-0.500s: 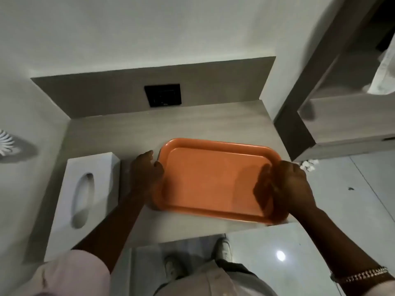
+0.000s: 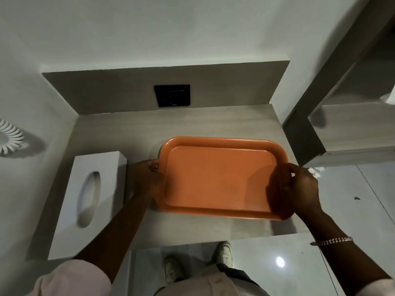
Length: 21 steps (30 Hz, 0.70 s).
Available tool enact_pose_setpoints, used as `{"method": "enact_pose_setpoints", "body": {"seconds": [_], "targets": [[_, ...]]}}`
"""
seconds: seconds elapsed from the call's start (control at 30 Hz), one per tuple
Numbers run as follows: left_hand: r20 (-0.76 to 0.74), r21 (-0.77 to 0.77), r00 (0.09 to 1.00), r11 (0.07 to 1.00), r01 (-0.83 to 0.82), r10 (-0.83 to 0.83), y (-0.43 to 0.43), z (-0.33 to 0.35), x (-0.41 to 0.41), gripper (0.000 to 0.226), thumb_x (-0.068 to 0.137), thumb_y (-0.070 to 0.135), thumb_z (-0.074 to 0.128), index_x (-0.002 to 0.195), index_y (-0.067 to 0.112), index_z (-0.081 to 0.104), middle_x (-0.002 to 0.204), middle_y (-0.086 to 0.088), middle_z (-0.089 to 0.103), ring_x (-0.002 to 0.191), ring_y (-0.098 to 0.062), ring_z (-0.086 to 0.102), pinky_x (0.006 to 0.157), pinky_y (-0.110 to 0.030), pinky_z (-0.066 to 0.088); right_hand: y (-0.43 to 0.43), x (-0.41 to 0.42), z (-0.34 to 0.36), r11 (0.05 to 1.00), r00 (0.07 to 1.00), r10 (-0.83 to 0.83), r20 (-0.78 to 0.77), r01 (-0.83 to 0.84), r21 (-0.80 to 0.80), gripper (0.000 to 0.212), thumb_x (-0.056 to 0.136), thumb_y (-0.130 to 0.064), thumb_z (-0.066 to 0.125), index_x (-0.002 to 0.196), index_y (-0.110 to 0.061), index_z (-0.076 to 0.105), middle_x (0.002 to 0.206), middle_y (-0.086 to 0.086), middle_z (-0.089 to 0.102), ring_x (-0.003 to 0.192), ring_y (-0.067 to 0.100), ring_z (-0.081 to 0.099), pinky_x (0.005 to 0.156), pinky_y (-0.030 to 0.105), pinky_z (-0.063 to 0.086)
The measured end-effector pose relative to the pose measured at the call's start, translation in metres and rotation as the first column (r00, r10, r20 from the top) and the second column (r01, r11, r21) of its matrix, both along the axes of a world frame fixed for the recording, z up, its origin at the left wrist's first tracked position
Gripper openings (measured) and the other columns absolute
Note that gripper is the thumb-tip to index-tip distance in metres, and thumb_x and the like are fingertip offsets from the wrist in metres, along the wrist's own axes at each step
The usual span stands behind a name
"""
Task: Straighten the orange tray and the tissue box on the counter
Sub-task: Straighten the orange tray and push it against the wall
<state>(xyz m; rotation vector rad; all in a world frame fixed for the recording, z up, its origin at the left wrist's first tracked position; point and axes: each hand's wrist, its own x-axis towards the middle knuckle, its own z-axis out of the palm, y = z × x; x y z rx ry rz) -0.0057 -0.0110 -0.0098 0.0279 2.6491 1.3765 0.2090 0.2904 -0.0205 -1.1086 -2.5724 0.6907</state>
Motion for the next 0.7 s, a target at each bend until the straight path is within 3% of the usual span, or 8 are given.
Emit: {"method": "enact_pose_setpoints", "body": {"seconds": [0.07, 0.2, 0.33, 0.5, 0.57, 0.63, 0.7], "targets": [[-0.027, 0.009, 0.999, 1.0, -0.026, 0.026, -0.002, 0.003, -0.004, 0.039, 0.075, -0.018, 0.052, 0.094, 0.008, 0.075, 0.074, 0.006, 0.066, 0.062, 0.003, 0.056, 0.055, -0.006, 0.039, 0.007, -0.015, 0.005, 0.999, 0.999, 0.043, 0.001, -0.043, 0.008, 0.024, 0.09, -0.002, 0.058, 0.112, -0.003, 0.066, 0.096, 0.021, 0.071, 0.08, 0.041, 0.065, 0.077, 0.05, 0.058], [-0.01, 0.032, 0.998, 0.997, -0.064, 0.064, -0.008, 0.003, -0.023, 0.044, 0.071, -0.016, 0.053, 0.1, 0.008, 0.076, 0.085, 0.001, 0.068, 0.078, -0.015, 0.066, 0.078, -0.024, 0.051, 0.019, -0.047, 0.01, 0.991, 0.992, 0.129, 0.01, -0.129, 0.029, 0.028, 0.088, 0.002, 0.056, 0.114, -0.001, 0.066, 0.1, 0.022, 0.071, 0.085, 0.04, 0.065, 0.08, 0.048, 0.057], [-0.038, 0.022, 0.998, 0.999, -0.042, 0.043, -0.003, 0.001, -0.038, 0.04, 0.064, -0.004, 0.052, 0.093, 0.007, 0.078, 0.077, 0.005, 0.068, 0.071, -0.008, 0.062, 0.066, -0.015, 0.044, 0.026, -0.073, 0.006, 0.989, 0.989, 0.148, 0.007, -0.148, 0.0, 0.025, 0.091, -0.002, 0.057, 0.114, -0.002, 0.066, 0.101, 0.021, 0.07, 0.087, 0.038, 0.065, 0.08, 0.04, 0.053], [-0.04, -0.024, 0.998, 0.999, -0.041, 0.04, 0.001, -0.009, -0.05, 0.039, 0.056, 0.016, 0.045, 0.079, 0.013, 0.077, 0.063, 0.006, 0.064, 0.071, -0.01, 0.062, 0.07, -0.026, 0.048, 0.028, -0.087, -0.004, 0.992, 0.992, 0.126, 0.014, -0.126, -0.014, 0.026, 0.09, -0.003, 0.058, 0.115, -0.001, 0.066, 0.104, 0.022, 0.07, 0.089, 0.039, 0.065, 0.078, 0.039, 0.052], [-0.059, -0.038, 0.998, 0.999, -0.032, 0.03, 0.0, -0.016, -0.051, 0.037, 0.057, 0.02, 0.044, 0.078, 0.024, 0.074, 0.054, 0.014, 0.059, 0.062, -0.002, 0.058, 0.068, -0.026, 0.049, 0.027, -0.088, -0.008, 0.994, 0.994, 0.109, 0.004, -0.109, -0.013, 0.028, 0.089, -0.002, 0.059, 0.116, 0.0, 0.067, 0.104, 0.023, 0.07, 0.089, 0.04, 0.065, 0.078, 0.036, 0.048], [-0.093, -0.023, 0.996, 1.0, -0.016, 0.014, -0.001, -0.021, -0.051, 0.044, 0.055, 0.028, 0.041, 0.089, 0.035, 0.068, 0.044, 0.024, 0.054, 0.056, 0.013, 0.051, 0.066, -0.019, 0.048, 0.026, -0.088, -0.011, 0.995, 0.996, 0.094, -0.01, -0.094, -0.017, 0.033, 0.086, 0.001, 0.06, 0.118, 0.0, 0.067, 0.104, 0.024, 0.071, 0.09, 0.042, 0.066, 0.081, 0.038, 0.049], [-0.105, -0.018, 0.994, 0.999, -0.03, 0.028, -0.001, -0.02, -0.051, 0.036, 0.054, 0.029, 0.042, 0.077, 0.025, 0.07, 0.045, 0.025, 0.055, 0.058, 0.005, 0.054, 0.066, -0.022, 0.047, 0.025, -0.088, -0.012, 0.997, 0.997, 0.069, -0.026, -0.07, -0.028, 0.035, 0.085, 0.002, 0.06, 0.119, -0.001, 0.067, 0.105, 0.025, 0.072, 0.091, 0.043, 0.066, 0.083, 0.039, 0.05]]}}
